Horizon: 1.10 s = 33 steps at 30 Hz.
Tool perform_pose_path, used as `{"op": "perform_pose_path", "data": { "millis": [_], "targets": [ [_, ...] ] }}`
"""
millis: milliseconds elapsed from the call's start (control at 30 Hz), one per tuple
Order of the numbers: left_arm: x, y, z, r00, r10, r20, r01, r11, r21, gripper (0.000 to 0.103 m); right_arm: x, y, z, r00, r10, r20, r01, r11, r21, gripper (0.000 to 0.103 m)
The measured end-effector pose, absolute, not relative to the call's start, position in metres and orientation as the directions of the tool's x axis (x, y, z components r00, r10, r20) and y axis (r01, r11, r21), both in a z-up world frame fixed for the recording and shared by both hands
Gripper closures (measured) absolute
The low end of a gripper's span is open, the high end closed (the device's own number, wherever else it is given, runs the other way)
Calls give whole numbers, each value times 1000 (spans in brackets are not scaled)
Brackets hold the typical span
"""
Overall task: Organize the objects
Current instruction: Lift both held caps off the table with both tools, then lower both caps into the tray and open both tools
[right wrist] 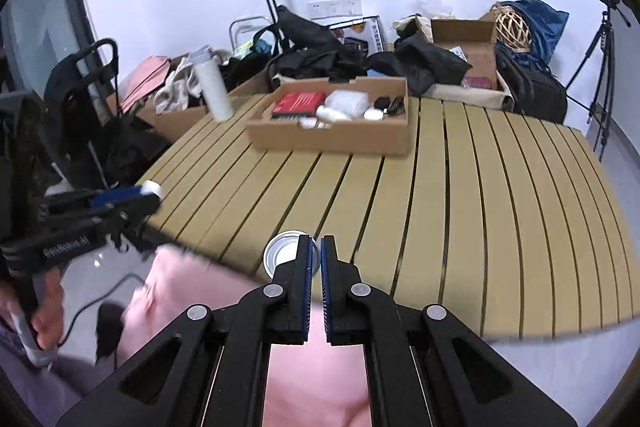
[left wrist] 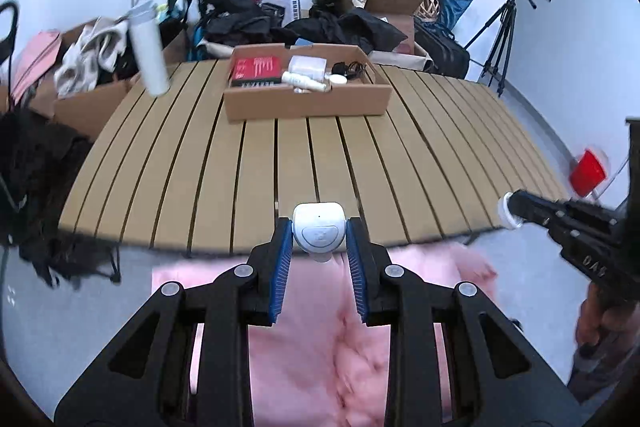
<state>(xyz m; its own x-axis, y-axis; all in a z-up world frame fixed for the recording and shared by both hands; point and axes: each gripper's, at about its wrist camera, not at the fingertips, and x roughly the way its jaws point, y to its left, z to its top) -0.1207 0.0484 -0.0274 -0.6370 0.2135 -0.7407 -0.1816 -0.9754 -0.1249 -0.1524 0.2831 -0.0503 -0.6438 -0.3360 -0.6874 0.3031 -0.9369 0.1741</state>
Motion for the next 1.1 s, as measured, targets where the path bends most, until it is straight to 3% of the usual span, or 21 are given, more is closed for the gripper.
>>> {"op": "perform_pose_path", "data": {
  "millis": [300, 600, 800, 933, 1100],
  "targets": [
    [-89, 47, -10, -676, 240, -697, -200, -970, -140, 79, -107, 267, -48, -659, -338, -672, 315, -935, 162, 98],
    [-100, 53, -18, -657, 234, -717, -192, -971, -140, 79, -118, 277, -50, -673, -323, -665, 287, -943, 168, 98],
    [-150, 62, -12, -639, 255, -726, -203, -966, -160, 79, -162, 284, -45, -671, -315, -672, 291, -945, 152, 98],
    [-197, 70, 12, -651, 279, -706, -234, -959, -163, 79, -214, 294, -16, -721, -295, -627, 302, -948, 99, 98],
    [-278, 77, 50, -586, 381, -715, -296, -922, -249, 79, -285, 308, 29, -740, -309, -597, 322, -943, 89, 98]
  ]
}}
